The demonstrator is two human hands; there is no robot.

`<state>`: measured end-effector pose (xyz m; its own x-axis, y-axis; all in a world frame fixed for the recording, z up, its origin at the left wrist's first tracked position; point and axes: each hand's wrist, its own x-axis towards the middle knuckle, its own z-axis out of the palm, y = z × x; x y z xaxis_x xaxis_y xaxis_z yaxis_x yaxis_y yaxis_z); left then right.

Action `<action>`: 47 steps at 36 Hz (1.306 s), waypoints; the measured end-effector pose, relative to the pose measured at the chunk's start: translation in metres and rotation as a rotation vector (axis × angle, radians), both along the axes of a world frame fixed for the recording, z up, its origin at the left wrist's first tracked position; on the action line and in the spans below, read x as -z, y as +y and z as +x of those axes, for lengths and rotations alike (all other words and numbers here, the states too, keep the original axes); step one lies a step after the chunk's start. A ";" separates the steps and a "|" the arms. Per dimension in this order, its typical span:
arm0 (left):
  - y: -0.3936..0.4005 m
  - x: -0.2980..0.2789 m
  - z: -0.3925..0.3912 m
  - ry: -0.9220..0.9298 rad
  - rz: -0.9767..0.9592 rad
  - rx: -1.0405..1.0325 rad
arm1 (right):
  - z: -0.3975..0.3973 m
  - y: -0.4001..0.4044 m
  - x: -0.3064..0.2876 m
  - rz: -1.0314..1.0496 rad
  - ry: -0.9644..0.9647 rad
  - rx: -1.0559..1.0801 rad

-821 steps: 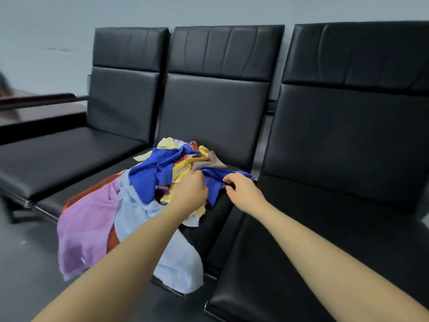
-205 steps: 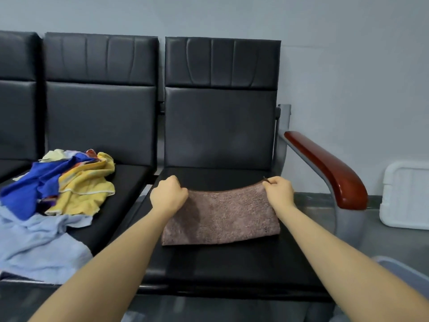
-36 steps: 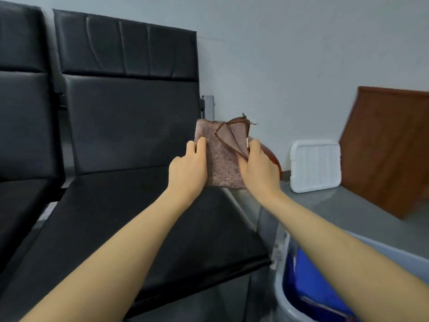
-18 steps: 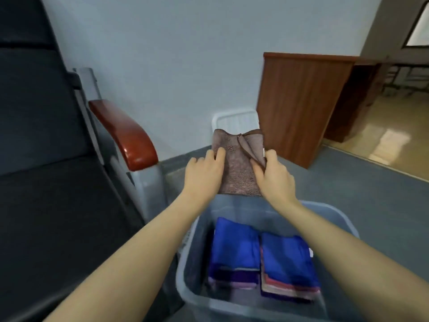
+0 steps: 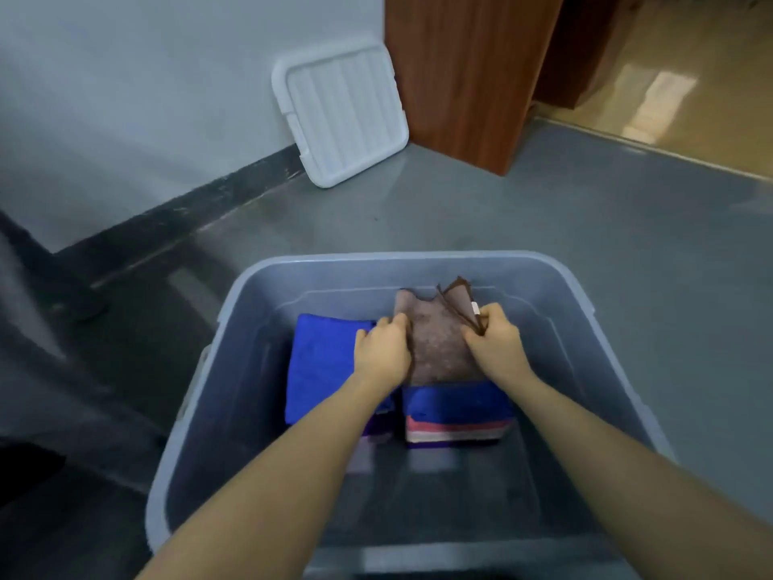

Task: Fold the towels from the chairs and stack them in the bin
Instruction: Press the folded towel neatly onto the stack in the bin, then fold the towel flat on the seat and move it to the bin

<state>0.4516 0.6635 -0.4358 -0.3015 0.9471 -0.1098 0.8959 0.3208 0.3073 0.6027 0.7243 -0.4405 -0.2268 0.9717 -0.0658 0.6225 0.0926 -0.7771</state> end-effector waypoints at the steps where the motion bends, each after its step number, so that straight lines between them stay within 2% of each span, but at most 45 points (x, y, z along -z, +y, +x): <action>1: 0.006 0.010 0.006 -0.014 -0.031 0.007 | 0.006 0.004 0.012 -0.018 0.007 0.012; 7: 0.024 0.041 0.028 -0.023 -0.151 0.062 | 0.022 0.014 0.050 -0.102 0.084 0.113; 9: 0.028 0.050 0.033 -0.050 -0.226 0.073 | 0.025 0.017 0.061 -0.094 0.059 0.100; 14: 0.026 0.067 0.038 -0.067 -0.446 0.127 | 0.026 0.013 0.091 -0.071 -0.170 -0.089; 19: 0.018 0.074 0.037 -0.030 -0.455 0.180 | 0.025 0.009 0.095 -0.072 -0.659 -0.162; 22: 0.014 0.072 0.036 -0.019 -0.440 0.193 | 0.024 0.005 0.088 -0.027 -0.734 -0.117; 30: 0.003 0.034 0.020 0.016 -0.254 0.150 | 0.010 -0.004 0.058 0.082 -0.624 -0.086; 36: -0.008 -0.012 0.005 0.026 -0.145 0.066 | -0.007 -0.020 0.015 0.148 -0.417 -0.128; 42: -0.038 -0.081 -0.024 -0.011 0.006 -0.014 | -0.035 -0.037 -0.054 0.160 -0.264 -0.169; 47: -0.078 -0.148 -0.057 0.055 0.167 -0.073 | -0.068 -0.060 -0.111 0.236 -0.190 -0.232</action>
